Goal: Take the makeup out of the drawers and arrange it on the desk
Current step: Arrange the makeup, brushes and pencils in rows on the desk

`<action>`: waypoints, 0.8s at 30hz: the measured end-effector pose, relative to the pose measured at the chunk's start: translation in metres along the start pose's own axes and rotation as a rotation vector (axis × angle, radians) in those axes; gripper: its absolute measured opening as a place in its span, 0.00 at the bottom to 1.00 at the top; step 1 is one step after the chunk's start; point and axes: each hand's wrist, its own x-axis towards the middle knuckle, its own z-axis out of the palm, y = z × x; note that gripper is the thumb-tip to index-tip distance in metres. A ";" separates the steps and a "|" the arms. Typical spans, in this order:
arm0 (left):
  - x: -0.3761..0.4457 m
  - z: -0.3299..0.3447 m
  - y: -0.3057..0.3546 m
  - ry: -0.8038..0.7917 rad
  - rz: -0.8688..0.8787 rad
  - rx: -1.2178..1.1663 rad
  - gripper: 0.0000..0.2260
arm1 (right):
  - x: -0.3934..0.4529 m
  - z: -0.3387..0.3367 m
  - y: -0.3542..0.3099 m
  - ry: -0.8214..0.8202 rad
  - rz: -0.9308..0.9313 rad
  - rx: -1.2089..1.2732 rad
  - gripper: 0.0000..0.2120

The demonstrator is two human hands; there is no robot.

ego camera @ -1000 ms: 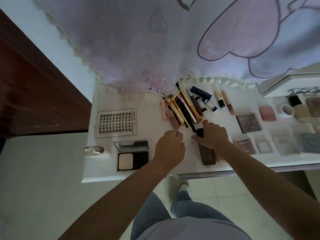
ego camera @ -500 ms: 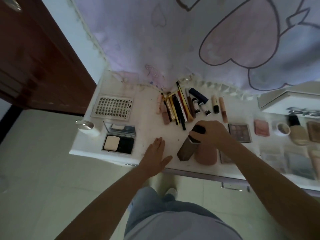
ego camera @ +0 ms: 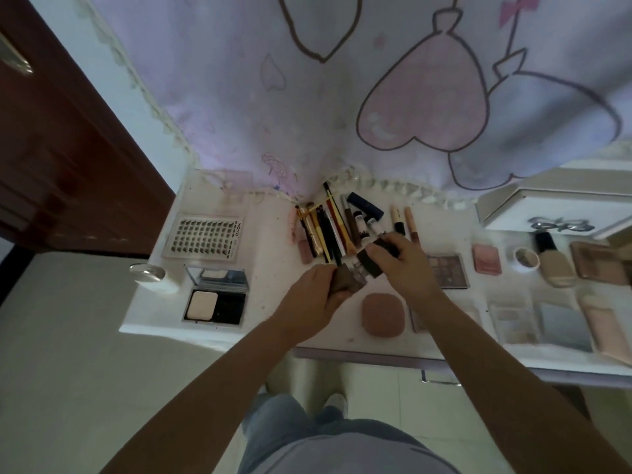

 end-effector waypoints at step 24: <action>-0.036 0.001 -0.022 -0.021 -0.152 -0.256 0.03 | -0.014 0.043 -0.002 -0.313 -0.130 -0.388 0.13</action>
